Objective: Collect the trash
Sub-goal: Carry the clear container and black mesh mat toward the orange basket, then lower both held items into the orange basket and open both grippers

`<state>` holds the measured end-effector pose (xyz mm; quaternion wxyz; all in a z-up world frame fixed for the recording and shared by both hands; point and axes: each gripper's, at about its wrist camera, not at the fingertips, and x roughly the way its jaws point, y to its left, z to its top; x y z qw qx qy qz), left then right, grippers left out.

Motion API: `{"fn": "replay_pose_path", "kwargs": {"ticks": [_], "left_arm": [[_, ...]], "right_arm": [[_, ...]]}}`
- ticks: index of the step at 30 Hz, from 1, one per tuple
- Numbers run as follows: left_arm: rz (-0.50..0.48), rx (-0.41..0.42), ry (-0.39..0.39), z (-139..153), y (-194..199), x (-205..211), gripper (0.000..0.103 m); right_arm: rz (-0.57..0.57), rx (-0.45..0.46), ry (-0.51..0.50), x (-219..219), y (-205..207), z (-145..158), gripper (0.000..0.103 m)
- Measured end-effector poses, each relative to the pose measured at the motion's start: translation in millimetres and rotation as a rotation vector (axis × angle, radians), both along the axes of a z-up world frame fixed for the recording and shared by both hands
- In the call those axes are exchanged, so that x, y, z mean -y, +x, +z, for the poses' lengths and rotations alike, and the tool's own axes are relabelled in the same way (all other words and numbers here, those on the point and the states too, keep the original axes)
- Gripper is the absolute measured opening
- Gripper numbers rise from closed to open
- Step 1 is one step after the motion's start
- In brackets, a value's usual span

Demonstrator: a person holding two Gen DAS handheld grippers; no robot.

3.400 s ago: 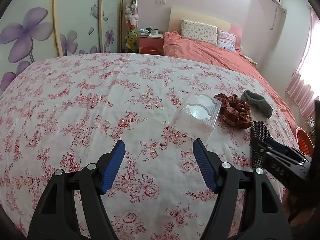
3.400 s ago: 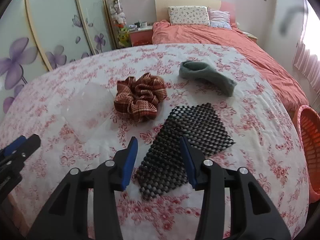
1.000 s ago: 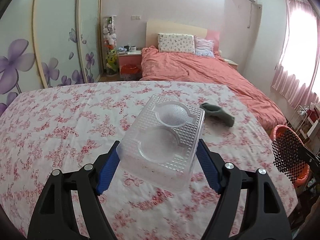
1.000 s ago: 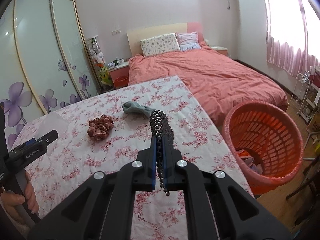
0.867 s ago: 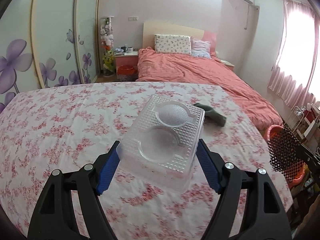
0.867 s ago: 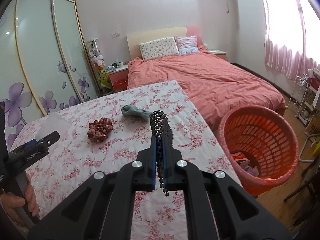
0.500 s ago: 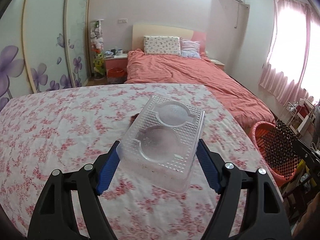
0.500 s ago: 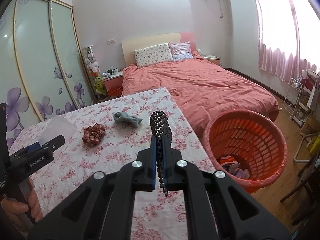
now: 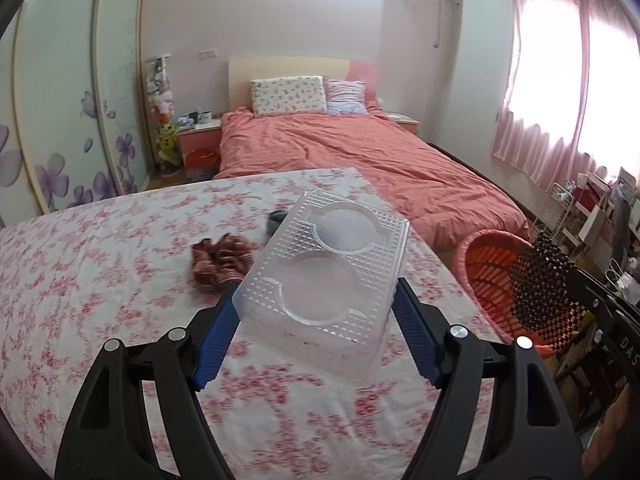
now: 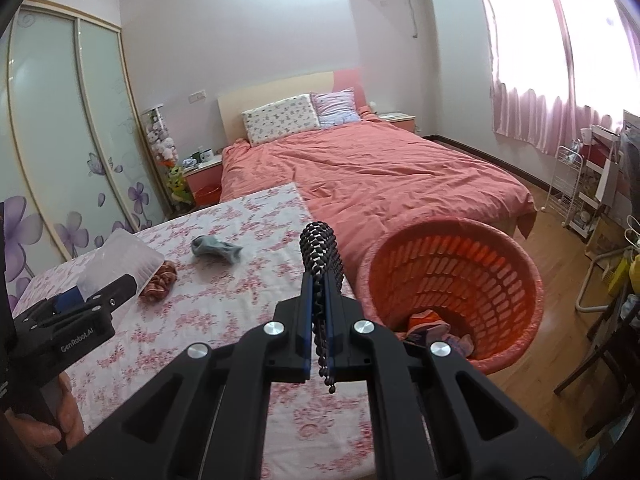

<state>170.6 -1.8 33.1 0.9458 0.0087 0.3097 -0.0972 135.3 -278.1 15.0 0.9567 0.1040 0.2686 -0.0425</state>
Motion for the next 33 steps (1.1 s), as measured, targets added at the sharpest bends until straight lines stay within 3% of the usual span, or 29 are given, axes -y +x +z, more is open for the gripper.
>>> {"fn": "replay_pose_path", "kwargs": {"ticks": [15, 33], "left_arm": [[-0.112, -0.007, 0.003, -5.3, 4.1, 64.6, 0.074], [-0.284, -0.025, -0.054, -12.9, 13.7, 148.2, 0.074]], "right_arm": [[-0.117, 0.043, 0.01, 59.4, -5.5, 1.8, 0.006], [-0.207, 0.061, 0.034, 126.6, 12.4, -10.1, 0.006]]}}
